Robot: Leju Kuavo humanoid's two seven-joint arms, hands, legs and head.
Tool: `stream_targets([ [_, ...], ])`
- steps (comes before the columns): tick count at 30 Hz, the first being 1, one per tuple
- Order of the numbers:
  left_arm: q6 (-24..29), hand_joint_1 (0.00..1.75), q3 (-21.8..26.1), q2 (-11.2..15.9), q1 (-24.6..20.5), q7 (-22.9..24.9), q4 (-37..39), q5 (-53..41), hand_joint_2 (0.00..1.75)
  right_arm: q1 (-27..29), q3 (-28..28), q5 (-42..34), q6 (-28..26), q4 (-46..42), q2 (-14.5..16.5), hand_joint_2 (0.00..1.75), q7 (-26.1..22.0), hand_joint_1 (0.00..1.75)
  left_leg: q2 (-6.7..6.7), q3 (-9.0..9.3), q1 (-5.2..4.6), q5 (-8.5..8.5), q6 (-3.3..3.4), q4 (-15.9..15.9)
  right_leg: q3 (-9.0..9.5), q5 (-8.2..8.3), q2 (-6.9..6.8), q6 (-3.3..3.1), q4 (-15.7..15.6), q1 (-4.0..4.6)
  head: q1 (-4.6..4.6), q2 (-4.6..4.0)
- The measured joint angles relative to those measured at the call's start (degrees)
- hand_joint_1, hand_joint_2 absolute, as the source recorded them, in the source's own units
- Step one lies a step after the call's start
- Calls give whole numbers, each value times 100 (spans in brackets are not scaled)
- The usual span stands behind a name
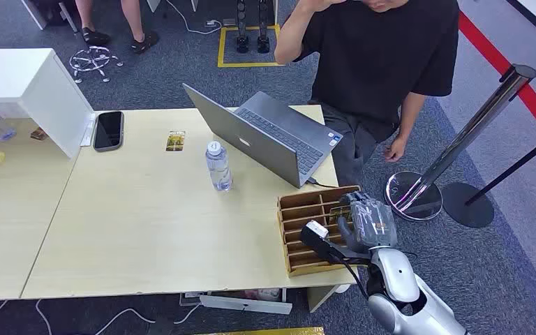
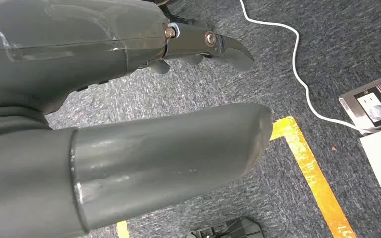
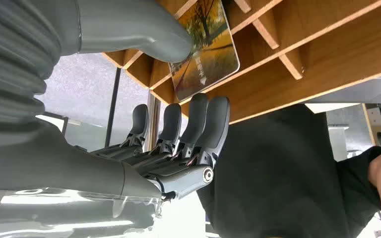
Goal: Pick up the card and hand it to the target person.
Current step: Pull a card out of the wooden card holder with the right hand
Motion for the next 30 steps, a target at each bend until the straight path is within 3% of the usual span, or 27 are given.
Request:
stream_targets([
  [12,-15,0,0,0,-12,9,0,-1,0,-16,70,-20,0,113,45,175,-10,105,0,0,0,0,0,0,0,0,0,0,0,0,-1,0],
  [18,-33,0,0,0,-18,9,0,-1,0,-33,103,-32,0,160,60,175,-11,125,0,1,0,0,0,0,0,0,0,0,0,0,-1,0],
  [30,-35,0,0,0,-21,7,0,-8,0,-72,134,-107,-2,184,73,175,-13,127,1,2,0,0,0,0,0,0,2,0,0,0,-1,0],
])
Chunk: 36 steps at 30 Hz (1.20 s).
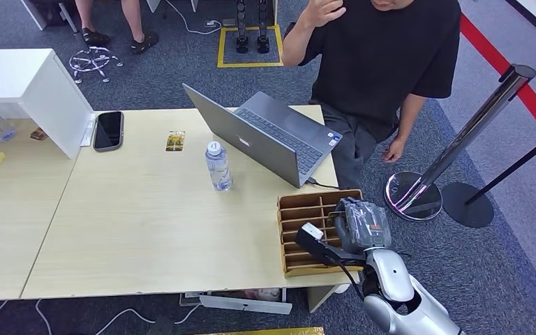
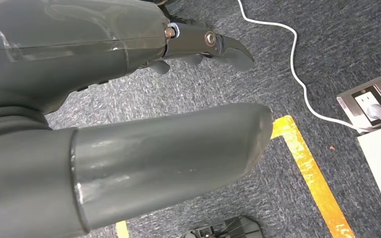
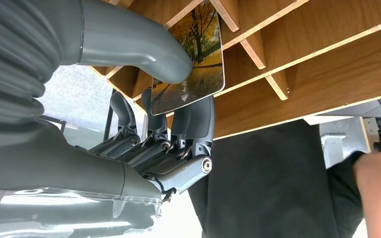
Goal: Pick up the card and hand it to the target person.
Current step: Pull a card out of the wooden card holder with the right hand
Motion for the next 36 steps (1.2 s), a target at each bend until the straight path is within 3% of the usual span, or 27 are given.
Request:
stream_targets([
  [20,-25,0,-1,0,-7,8,0,-25,0,-111,7,27,-2,5,25,175,-12,129,0,0,0,0,0,0,0,0,1,0,0,0,1,0],
  [36,-9,0,-2,2,-1,-56,0,-23,0,-158,-71,301,338,-837,-222,175,313,133,1,0,-1,0,0,1,0,0,1,0,0,0,0,0],
])
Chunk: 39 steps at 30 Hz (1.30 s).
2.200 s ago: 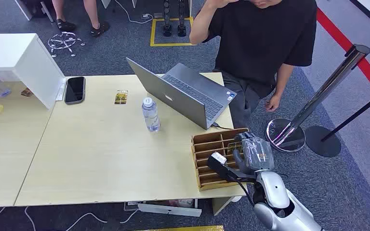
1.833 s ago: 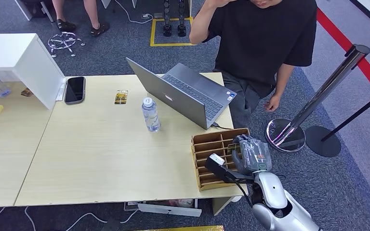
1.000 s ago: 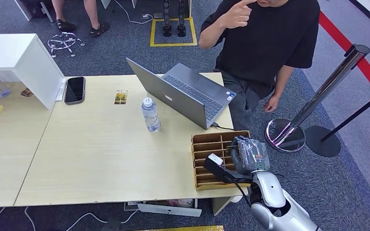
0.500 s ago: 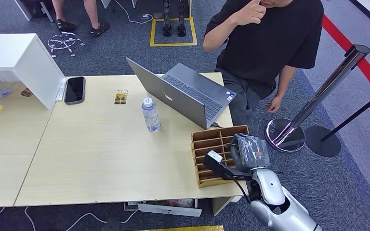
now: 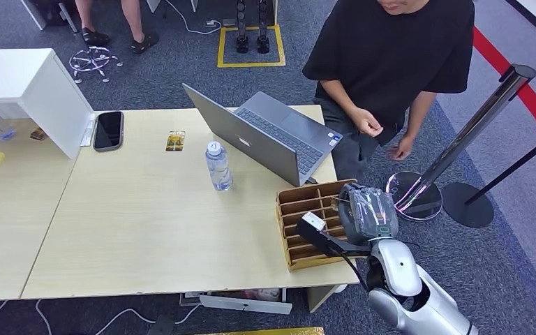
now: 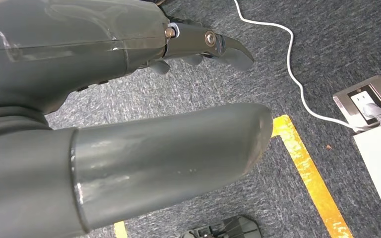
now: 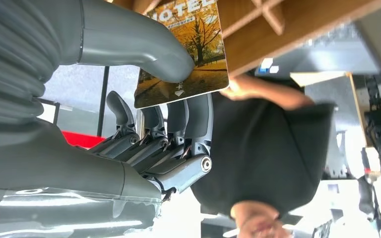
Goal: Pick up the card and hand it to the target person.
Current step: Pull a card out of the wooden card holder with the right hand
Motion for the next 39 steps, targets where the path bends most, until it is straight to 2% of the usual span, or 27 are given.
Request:
stream_targets([
  [13,14,0,-4,2,13,-16,0,7,0,-76,-526,20,-10,-764,-416,175,232,134,0,0,0,0,0,1,0,0,0,0,0,0,1,0],
  [22,14,0,-7,5,13,-33,0,7,0,-92,-765,3,-11,-967,-565,175,257,133,0,0,0,0,0,1,0,0,0,0,0,0,1,0],
  [30,-15,0,-7,7,2,21,0,-39,0,-154,-972,-113,-38,-985,-690,175,349,121,0,-1,-1,0,0,1,-1,0,0,0,0,0,1,0],
  [39,-34,0,-7,-2,-37,104,0,-109,0,-186,-1231,-235,-273,-540,-852,175,281,135,-1,-2,0,0,0,1,-1,0,-2,0,-1,0,0,0],
])
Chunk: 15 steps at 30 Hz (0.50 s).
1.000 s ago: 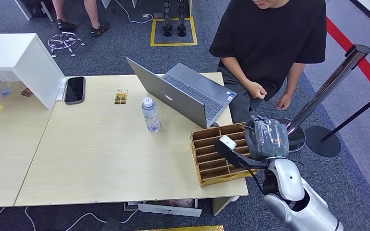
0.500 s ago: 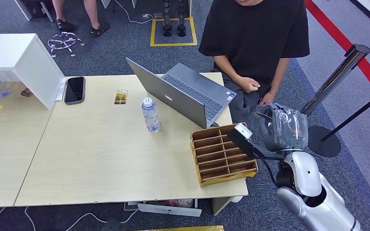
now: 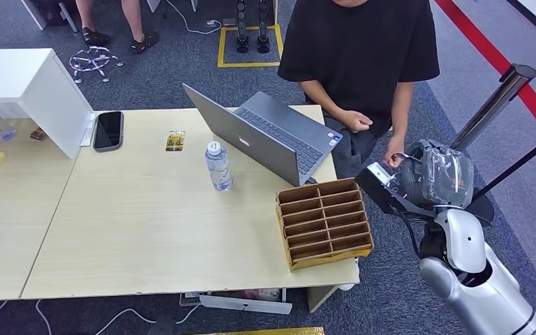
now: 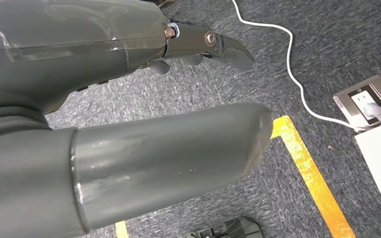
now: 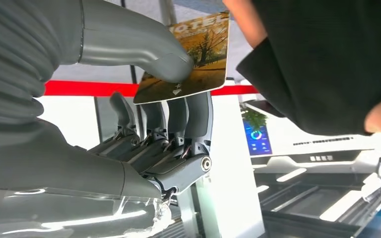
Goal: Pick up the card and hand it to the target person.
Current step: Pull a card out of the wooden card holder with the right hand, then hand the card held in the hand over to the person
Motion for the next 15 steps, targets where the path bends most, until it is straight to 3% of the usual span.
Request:
stream_targets([
  [15,-15,0,0,-14,-27,10,0,-61,0,44,-49,-76,-33,973,-17,175,-42,138,-1,-1,0,0,0,0,-1,0,-1,0,0,0,0,0],
])
